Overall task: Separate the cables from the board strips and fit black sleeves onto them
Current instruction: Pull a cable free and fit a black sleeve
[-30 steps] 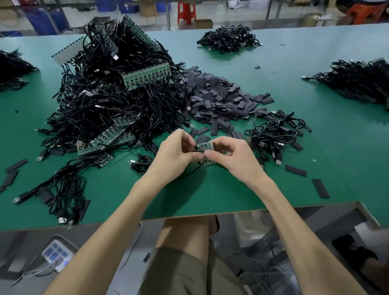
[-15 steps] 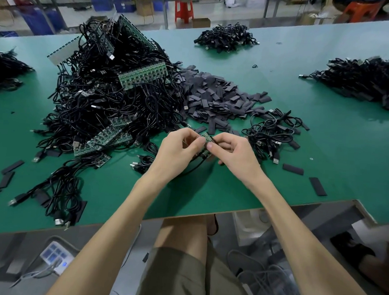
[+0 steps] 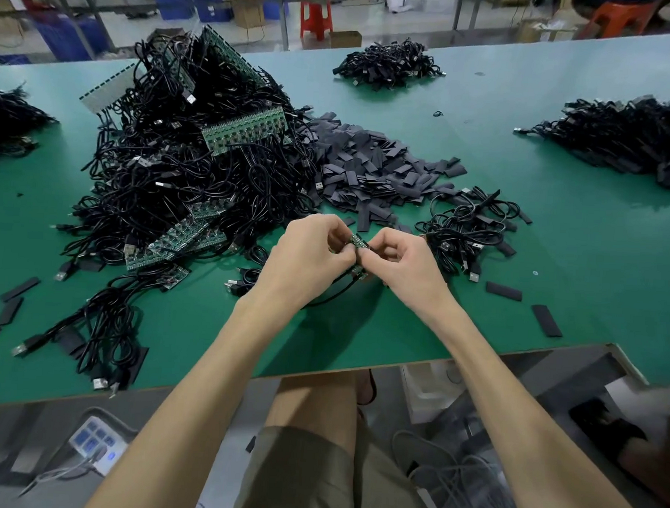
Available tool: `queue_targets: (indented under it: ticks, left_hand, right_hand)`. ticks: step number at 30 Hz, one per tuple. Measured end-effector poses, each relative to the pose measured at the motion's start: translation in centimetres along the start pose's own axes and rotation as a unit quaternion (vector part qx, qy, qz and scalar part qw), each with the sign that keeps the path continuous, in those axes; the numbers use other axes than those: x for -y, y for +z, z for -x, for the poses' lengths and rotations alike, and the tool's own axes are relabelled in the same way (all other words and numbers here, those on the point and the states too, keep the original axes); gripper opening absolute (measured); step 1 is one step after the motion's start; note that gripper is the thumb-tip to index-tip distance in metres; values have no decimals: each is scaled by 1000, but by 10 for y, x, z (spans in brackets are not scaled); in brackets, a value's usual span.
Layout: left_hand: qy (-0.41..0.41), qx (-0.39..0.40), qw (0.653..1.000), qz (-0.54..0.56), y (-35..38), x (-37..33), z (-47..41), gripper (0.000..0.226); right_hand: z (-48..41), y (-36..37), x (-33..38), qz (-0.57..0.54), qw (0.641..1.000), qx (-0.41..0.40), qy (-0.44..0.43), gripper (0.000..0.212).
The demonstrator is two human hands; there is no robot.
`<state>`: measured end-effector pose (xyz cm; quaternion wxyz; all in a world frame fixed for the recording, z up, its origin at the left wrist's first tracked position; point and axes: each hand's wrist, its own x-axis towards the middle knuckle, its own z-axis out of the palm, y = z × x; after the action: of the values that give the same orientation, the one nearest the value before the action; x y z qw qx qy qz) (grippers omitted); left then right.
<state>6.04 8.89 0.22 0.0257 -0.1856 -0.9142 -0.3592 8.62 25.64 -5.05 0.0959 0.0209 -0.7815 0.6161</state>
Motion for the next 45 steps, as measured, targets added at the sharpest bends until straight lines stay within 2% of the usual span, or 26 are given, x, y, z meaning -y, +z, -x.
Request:
queue_targets:
  ticks: [6,13,30,33,36,39,45]
  left_hand:
    - [-7,27,998,-57,-9,-8,-2,2]
    - [-7,27,1000,-4,-5,-2,-2,12]
    - [-24,-13,998,50,15,7,3,5]
    - [-16,-55,997,42,10,7,3,3]
    - [7,-92,995,48,3,2,2,5]
    - [45,-81,992,85,1,-9,2,7]
    - [73,-41,990,116,10,-20,5,6]
  right_hand:
    - [0,0,1,6,1000,9,-2,25]
    - [-2,-1,-2,17,1000,18,7,28]
    - [-3,0,-3,43,999,-4,6,29]
    - [-3,0,-3,29,1000,-3,9,23]
    - [-3,0,-3,40,999,37,1,18]
    - [-3,2,-3,63,995,73,-19,20]
    - [2,7,0,94,989,86,-69,27]
